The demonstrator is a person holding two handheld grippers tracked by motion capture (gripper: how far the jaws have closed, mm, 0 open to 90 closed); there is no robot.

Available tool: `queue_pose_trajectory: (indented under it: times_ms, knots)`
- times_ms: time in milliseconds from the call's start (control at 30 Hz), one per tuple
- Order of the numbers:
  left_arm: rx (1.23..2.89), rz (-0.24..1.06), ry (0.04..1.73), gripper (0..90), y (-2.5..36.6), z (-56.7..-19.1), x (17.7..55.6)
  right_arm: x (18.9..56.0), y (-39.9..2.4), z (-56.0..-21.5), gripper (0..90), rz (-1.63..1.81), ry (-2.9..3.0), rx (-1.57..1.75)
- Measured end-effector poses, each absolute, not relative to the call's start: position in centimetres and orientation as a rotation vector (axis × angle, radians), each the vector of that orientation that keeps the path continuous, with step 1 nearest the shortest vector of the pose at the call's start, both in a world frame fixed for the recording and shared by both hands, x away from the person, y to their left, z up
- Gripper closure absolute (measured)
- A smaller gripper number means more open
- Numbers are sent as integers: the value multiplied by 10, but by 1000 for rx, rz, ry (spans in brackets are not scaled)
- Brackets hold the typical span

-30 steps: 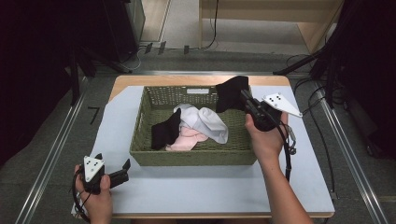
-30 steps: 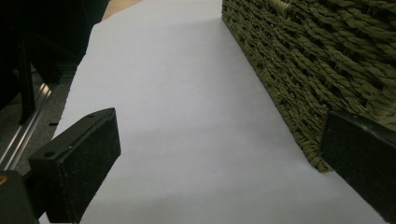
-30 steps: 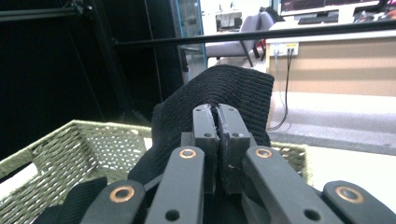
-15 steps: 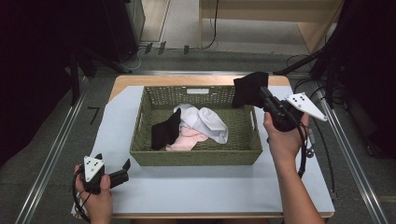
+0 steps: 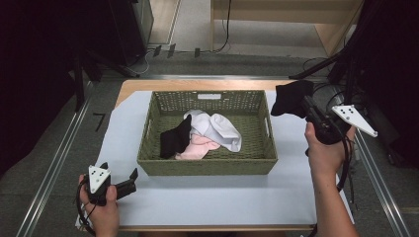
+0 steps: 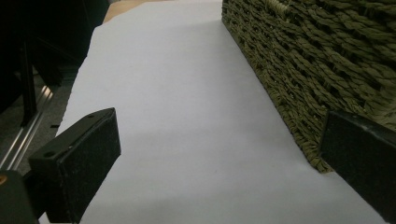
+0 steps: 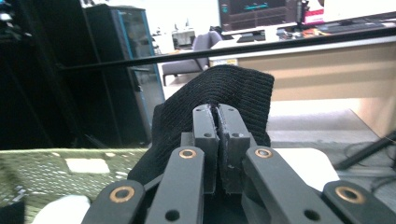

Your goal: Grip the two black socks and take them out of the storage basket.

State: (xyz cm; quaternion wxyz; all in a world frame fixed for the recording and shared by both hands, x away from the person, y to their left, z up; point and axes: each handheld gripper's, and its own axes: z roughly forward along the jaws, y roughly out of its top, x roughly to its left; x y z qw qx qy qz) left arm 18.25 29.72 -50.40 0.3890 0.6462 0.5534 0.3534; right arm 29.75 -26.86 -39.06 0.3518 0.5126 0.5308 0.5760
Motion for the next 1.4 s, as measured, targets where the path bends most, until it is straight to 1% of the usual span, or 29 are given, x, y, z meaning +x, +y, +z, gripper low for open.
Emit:
queue_pose_trajectory:
  times_ms: [267, 600, 633, 667, 733, 800, 900, 1133, 1400]
  knots:
    - [1646, 902, 1403, 1, 297, -504, 182, 297, -290, -427, 886, 1410, 1381, 1423]
    - [1644, 901, 1401, 1, 297, -504, 182, 299, -300, -492, 878, 1269, 1457, 1588]
    - [1644, 902, 1401, 1, 297, -504, 182, 300, -302, -497, 860, 1268, 1464, 1613]
    - [1644, 902, 1401, 1, 297, -504, 182, 300, -303, -501, 814, 1261, 1475, 1626]
    - [1645, 901, 1401, 1, 297, -504, 182, 301, -302, -504, 654, 1225, 1490, 1605]
    - [1646, 901, 1402, 1, 297, -504, 182, 301, -300, -500, 577, 1237, 1467, 1582]
    - [1647, 903, 1404, 1, 297, -504, 182, 301, -296, -484, 517, 1257, 1439, 1544]
    - [1652, 905, 1402, 1, 297, -504, 182, 304, -265, -438, 484, 1325, 1449, 1433]
    - [1649, 903, 1403, 1, 297, -504, 182, 310, -214, -404, 477, 1392, 1465, 1342]
